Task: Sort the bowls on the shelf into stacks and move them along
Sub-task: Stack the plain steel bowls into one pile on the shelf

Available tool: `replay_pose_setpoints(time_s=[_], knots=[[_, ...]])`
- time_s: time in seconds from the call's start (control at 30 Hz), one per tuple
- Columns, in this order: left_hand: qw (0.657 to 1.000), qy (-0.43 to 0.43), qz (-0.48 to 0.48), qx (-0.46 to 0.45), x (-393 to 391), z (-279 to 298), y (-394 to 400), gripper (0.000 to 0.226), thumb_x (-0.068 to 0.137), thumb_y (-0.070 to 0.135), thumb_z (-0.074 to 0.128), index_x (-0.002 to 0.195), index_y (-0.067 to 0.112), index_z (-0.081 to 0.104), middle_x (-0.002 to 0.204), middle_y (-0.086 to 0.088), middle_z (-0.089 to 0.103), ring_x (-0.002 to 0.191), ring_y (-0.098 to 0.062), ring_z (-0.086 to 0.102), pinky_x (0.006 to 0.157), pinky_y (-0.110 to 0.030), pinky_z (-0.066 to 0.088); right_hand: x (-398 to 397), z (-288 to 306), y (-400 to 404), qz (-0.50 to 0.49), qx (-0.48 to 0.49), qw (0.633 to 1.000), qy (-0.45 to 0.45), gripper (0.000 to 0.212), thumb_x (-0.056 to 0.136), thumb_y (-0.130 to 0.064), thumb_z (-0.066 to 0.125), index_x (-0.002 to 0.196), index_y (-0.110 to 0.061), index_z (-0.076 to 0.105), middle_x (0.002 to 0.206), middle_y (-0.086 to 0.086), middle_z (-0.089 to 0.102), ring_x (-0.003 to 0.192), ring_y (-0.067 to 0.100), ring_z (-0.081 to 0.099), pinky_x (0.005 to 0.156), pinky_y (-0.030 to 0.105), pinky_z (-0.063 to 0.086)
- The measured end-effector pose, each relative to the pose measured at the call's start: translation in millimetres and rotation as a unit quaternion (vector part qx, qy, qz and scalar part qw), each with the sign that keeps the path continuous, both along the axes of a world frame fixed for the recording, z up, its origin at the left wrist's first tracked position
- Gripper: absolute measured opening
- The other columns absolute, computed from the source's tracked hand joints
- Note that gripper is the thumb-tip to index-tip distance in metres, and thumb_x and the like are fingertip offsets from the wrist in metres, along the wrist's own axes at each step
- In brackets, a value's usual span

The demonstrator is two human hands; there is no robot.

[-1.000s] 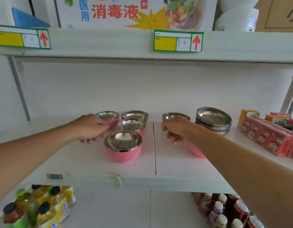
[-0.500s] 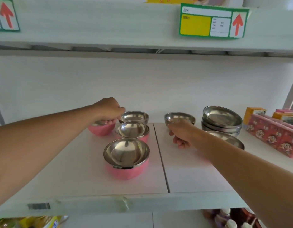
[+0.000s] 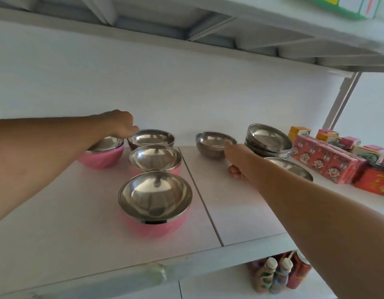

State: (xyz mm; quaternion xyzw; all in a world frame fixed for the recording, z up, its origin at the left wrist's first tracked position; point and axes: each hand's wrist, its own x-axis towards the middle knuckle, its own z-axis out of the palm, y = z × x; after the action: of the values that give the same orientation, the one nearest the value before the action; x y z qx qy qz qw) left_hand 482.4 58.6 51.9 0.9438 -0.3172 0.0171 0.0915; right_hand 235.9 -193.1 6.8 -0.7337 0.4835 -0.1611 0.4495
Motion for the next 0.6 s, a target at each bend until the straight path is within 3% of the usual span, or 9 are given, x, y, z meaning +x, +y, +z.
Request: replay_pose_setpoints(time_s=[0.1, 0.17, 0.3, 0.37, 0.5, 0.6], knots=[[1.000, 0.007, 0.027, 0.009, 5, -11, -10, 0.042, 0.112, 0.034, 0.049, 0.082, 0.007, 0.060, 0.084, -0.008, 0.059, 0.092, -0.032, 0.060, 0.079, -0.034, 0.044, 9, -3, -8, -0.015, 0.010, 1.000, -0.005, 0.038, 0.106, -0.041, 0.049, 0.124, -0.010, 0.061, 0.082, 0.011, 0.063, 0.059, 0.022, 0.058, 0.040, 0.025, 0.052], [0.999, 0.032, 0.043, -0.004, 3, -16, -19, 0.040, 0.111, 0.026, 0.053, 0.074, 0.009, 0.052, 0.077, -0.006, 0.053, 0.079, -0.027, 0.053, 0.068, -0.031, 0.040, 14, -5, -13, -0.013, 0.012, 1.000, -0.026, 0.031, 0.106, -0.034, 0.049, 0.118, -0.010, 0.063, 0.074, 0.008, 0.059, 0.057, 0.021, 0.055, 0.041, 0.023, 0.048], [0.997, 0.044, 0.055, -0.021, -8, -11, -29, 0.036, 0.108, 0.010, 0.054, 0.072, 0.009, 0.051, 0.071, -0.006, 0.051, 0.061, -0.019, 0.040, 0.054, -0.030, 0.029, 23, -5, -17, 0.028, 0.012, 0.999, -0.016, 0.025, 0.105, -0.010, 0.041, 0.095, -0.002, 0.063, 0.056, 0.010, 0.061, 0.053, 0.023, 0.049, 0.052, 0.029, 0.042], [0.997, 0.040, 0.058, -0.028, -15, -5, -30, 0.036, 0.107, 0.009, 0.052, 0.071, 0.009, 0.051, 0.060, -0.002, 0.055, 0.059, -0.018, 0.041, 0.051, -0.030, 0.029, 24, -2, -17, 0.020, 0.004, 1.000, -0.022, 0.025, 0.101, -0.002, 0.039, 0.095, 0.002, 0.063, 0.054, 0.014, 0.063, 0.042, 0.022, 0.049, 0.046, 0.024, 0.041], [0.994, 0.061, 0.068, -0.061, -23, 11, -26, 0.032, 0.104, 0.005, 0.051, 0.072, 0.007, 0.053, 0.057, -0.004, 0.054, 0.057, -0.019, 0.040, 0.052, -0.030, 0.029, 22, 7, -12, 0.021, -0.021, 0.998, -0.051, 0.025, 0.095, 0.000, 0.035, 0.093, -0.004, 0.059, 0.064, 0.015, 0.064, 0.056, 0.024, 0.056, 0.049, 0.026, 0.038], [0.991, 0.064, 0.082, -0.080, -32, 24, -21, 0.032, 0.102, 0.002, 0.050, 0.071, 0.006, 0.056, 0.031, 0.008, 0.052, 0.054, -0.017, 0.043, 0.049, -0.029, 0.030, 17, 19, -11, 0.031, -0.015, 0.998, -0.059, 0.026, 0.096, -0.001, 0.033, 0.092, -0.005, 0.058, 0.063, 0.013, 0.061, 0.044, 0.019, 0.051, 0.044, 0.021, 0.037]])
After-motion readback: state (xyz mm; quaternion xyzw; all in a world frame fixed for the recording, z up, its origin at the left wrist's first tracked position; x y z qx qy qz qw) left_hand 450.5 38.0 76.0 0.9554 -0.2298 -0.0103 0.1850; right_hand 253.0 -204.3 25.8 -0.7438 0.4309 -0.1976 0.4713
